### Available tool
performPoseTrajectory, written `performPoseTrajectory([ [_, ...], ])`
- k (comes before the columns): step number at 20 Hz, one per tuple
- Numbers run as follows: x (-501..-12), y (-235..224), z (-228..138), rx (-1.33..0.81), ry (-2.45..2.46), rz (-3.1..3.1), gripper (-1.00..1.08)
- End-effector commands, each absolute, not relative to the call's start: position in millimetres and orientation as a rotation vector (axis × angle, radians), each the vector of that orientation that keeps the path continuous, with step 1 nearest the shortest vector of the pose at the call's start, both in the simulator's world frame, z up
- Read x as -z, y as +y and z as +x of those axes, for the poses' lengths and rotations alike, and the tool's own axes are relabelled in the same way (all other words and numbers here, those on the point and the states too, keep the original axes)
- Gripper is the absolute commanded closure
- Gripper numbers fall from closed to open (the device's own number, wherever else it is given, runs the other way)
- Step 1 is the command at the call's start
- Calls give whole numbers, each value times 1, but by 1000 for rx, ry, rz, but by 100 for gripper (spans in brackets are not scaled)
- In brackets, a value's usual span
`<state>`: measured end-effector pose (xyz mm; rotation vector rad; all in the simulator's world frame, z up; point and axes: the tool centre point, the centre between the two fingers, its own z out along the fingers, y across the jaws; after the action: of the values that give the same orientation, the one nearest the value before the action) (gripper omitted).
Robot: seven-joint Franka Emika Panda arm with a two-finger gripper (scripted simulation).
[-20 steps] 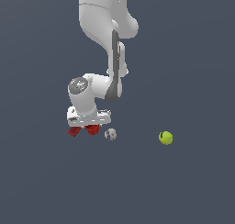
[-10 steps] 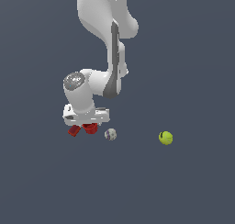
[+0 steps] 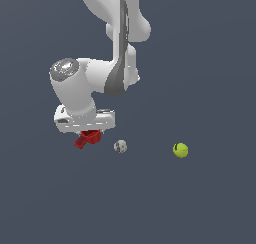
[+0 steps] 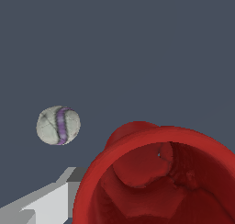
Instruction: Pick up a designated object from a clutter of objects.
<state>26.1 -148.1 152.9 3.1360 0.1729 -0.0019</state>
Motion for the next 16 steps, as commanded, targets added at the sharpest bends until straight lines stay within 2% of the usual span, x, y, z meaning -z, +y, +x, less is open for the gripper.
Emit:
performPoseTrajectory([
  [1, -178, -152, 34, -1, 173, 3135, 108],
  [16, -313, -170, 83, 0, 174, 3135, 108],
])
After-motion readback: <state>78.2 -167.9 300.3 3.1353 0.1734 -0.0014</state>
